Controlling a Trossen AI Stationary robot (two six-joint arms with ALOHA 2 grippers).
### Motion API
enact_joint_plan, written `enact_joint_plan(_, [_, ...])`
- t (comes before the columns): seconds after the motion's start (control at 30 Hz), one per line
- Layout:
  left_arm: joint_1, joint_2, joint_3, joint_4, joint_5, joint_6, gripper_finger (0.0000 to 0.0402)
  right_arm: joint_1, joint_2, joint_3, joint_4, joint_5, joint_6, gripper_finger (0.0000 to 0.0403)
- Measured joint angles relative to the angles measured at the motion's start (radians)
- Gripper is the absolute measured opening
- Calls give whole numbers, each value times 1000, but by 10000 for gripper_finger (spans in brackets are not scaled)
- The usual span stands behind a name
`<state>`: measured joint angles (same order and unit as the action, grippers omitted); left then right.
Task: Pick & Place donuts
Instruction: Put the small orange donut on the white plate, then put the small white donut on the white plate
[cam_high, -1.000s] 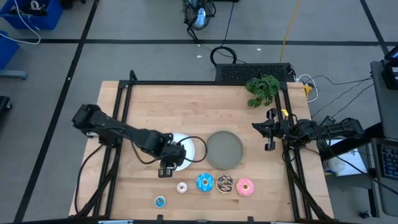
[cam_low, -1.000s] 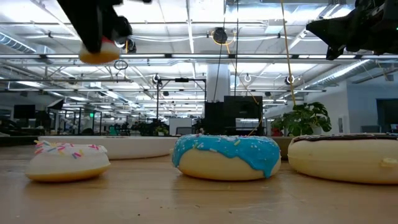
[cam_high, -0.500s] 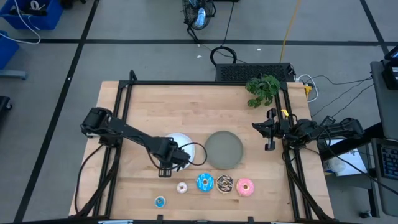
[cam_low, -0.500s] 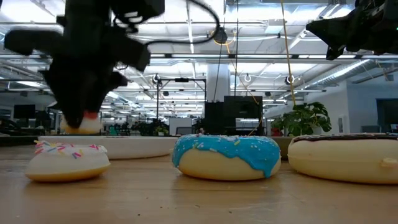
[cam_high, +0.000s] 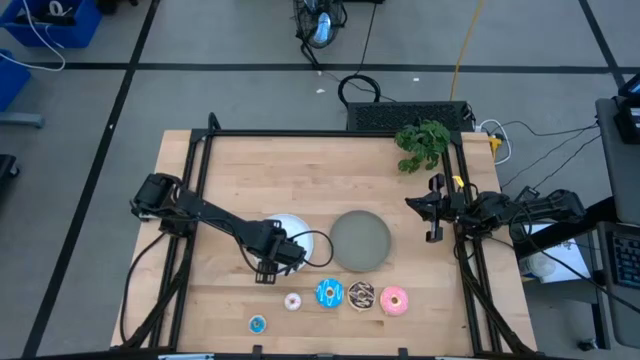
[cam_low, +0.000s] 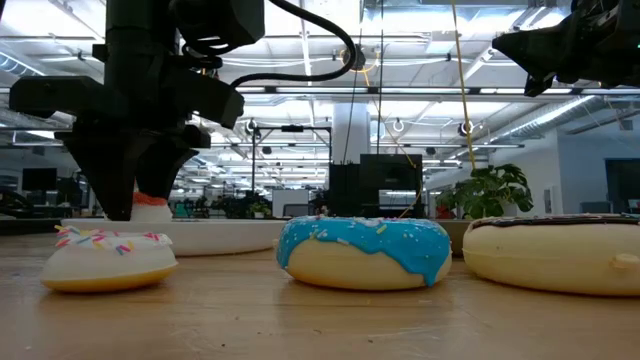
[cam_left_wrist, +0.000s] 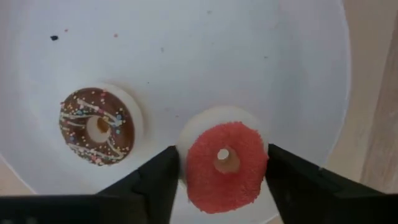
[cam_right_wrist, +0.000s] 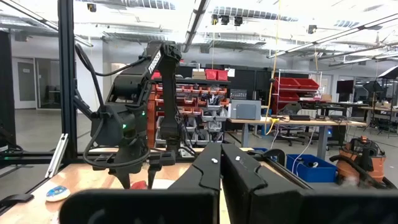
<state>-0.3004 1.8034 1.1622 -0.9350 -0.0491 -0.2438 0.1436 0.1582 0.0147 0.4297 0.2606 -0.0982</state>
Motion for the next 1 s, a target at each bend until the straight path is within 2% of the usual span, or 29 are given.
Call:
enact_joint_plan(0.17, [0, 0, 0, -11, -9, -12, 297, 0, 0, 0, 0, 0, 0, 0])
enact_joint_plan(0.33, [0, 0, 10, -69, -16, 2, 329, 0, 0, 0, 0, 0, 7, 0])
enact_joint_plan(0.57, [0, 0, 99, -130, -60, 67, 337, 0, 0, 0, 0, 0, -2, 0])
enact_joint_plan(0.83, [-24, -1, 309, -118, -101, 31, 337, 0, 0, 0, -1, 0, -17, 0])
enact_joint_plan(1.0, [-86, -1, 418, -115, -94, 25, 337, 0, 0, 0, -13, 0, -19, 0])
